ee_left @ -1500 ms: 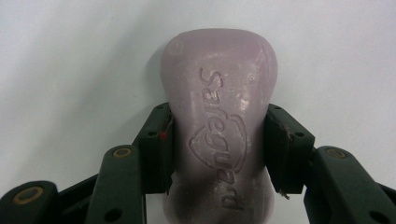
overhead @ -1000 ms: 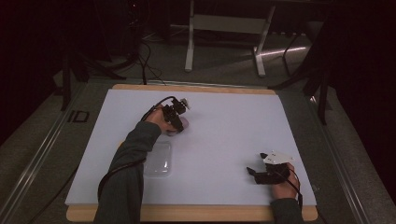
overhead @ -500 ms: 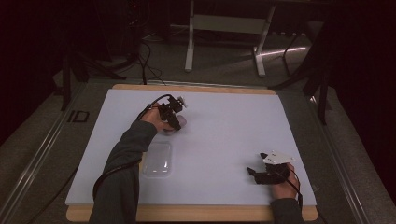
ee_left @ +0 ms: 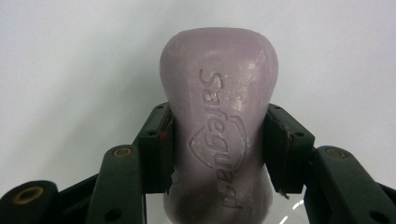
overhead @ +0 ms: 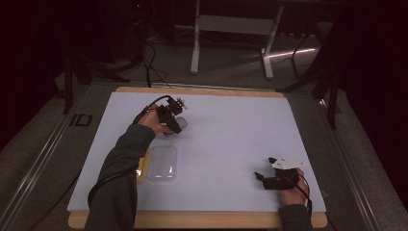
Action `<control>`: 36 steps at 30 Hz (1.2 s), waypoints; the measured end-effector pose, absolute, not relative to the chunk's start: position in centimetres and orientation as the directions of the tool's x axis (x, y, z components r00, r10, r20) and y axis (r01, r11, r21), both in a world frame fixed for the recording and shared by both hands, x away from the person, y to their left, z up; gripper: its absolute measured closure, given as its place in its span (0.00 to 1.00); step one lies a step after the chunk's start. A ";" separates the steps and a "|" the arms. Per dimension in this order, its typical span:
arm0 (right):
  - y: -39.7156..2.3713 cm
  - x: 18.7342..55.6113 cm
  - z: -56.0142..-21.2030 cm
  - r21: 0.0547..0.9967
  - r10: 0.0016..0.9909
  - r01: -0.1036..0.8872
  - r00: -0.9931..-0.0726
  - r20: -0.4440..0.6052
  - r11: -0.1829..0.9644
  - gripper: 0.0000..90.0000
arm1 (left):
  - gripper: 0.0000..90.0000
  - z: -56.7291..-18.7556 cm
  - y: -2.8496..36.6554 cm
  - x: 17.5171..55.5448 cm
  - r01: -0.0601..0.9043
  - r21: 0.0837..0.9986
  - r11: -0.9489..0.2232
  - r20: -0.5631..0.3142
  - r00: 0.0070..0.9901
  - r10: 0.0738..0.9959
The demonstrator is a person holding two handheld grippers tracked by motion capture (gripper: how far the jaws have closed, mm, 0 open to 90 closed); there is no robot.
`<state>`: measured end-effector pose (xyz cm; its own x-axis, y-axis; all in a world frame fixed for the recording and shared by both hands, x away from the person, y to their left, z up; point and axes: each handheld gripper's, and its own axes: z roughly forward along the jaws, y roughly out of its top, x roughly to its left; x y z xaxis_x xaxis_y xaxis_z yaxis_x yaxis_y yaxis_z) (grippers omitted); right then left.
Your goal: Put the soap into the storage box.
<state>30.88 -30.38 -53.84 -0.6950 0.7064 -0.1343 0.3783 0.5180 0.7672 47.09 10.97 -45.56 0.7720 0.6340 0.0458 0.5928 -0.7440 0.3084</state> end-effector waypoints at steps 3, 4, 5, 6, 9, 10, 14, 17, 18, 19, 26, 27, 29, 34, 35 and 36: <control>-30.4 30.9 -53.8 0.767 0.707 0.380 -0.694 -0.133 0.517 0.21 | 0.55 -45.3 11.3 46.9 0.593 0.312 -0.742 0.051 0.769 0.637; -30.4 30.9 -53.8 0.767 0.707 0.379 -0.695 -0.134 0.518 0.21 | 0.55 -45.2 11.4 46.9 0.590 0.312 -0.745 0.055 0.771 0.634; -30.4 30.9 -53.8 0.767 0.707 0.379 -0.695 -0.134 0.518 0.21 | 0.55 -45.2 11.4 46.8 0.595 0.314 -0.740 0.055 0.767 0.639; -30.4 30.9 -53.8 0.767 0.707 0.379 -0.695 -0.134 0.518 0.21 | 0.55 -45.2 11.5 46.8 0.595 0.315 -0.739 0.057 0.766 0.641; -30.4 30.9 -53.8 0.770 0.709 0.380 -0.693 -0.131 0.513 0.21 | 0.55 -45.0 11.8 46.7 0.598 0.313 -0.738 0.053 0.765 0.642; -30.4 30.9 -53.8 0.770 0.709 0.379 -0.693 -0.131 0.514 0.21 | 0.55 -44.9 11.9 46.6 0.597 0.313 -0.738 0.055 0.765 0.642; -30.4 30.9 -53.8 0.768 0.708 0.379 -0.693 -0.133 0.516 0.21 | 0.55 -44.8 12.1 46.4 0.597 0.312 -0.739 0.059 0.764 0.642; -30.4 30.9 -53.8 0.768 0.708 0.379 -0.693 -0.134 0.516 0.21 | 0.55 -44.6 12.6 46.1 0.603 0.310 -0.734 0.058 0.759 0.648; -30.4 30.9 -53.8 0.768 0.708 0.379 -0.693 -0.135 0.517 0.21 | 0.55 -44.5 12.8 46.1 0.600 0.308 -0.738 0.061 0.762 0.645; -30.4 30.9 -53.8 0.767 0.708 0.379 -0.693 -0.135 0.517 0.21 | 0.55 -44.5 12.9 46.0 0.605 0.309 -0.734 0.057 0.758 0.650; -30.4 30.9 -53.8 0.767 0.708 0.377 -0.693 -0.138 0.519 0.21 | 0.55 -44.6 13.2 45.6 0.602 0.306 -0.737 0.040 0.766 0.642; -30.4 30.8 -53.8 0.767 0.708 0.377 -0.692 -0.139 0.519 0.21 | 0.55 -44.6 13.2 45.5 0.604 0.303 -0.737 0.042 0.765 0.643; -30.4 30.8 -53.8 0.768 0.709 0.377 -0.691 -0.139 0.518 0.21 | 0.55 -44.7 13.3 45.4 0.603 0.298 -0.740 0.043 0.766 0.641; -30.4 30.8 -53.8 0.769 0.711 0.379 -0.689 -0.136 0.514 0.21 | 0.55 -44.6 13.8 45.0 0.609 0.302 -0.733 0.016 0.766 0.643; -30.4 30.8 -53.8 0.769 0.711 0.379 -0.689 -0.136 0.514 0.21 | 0.55 -44.6 14.0 44.9 0.612 0.301 -0.731 0.011 0.764 0.645; -30.4 30.8 -53.8 0.769 0.711 0.378 -0.690 -0.137 0.515 0.21 | 0.55 -44.5 14.1 44.9 0.611 0.299 -0.733 0.014 0.765 0.643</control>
<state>30.81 -30.41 -53.82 -0.6899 0.7108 -0.1371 0.3781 0.5153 0.7691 44.86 14.10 -44.53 0.7655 0.6433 0.0140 0.6108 -0.7332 0.2988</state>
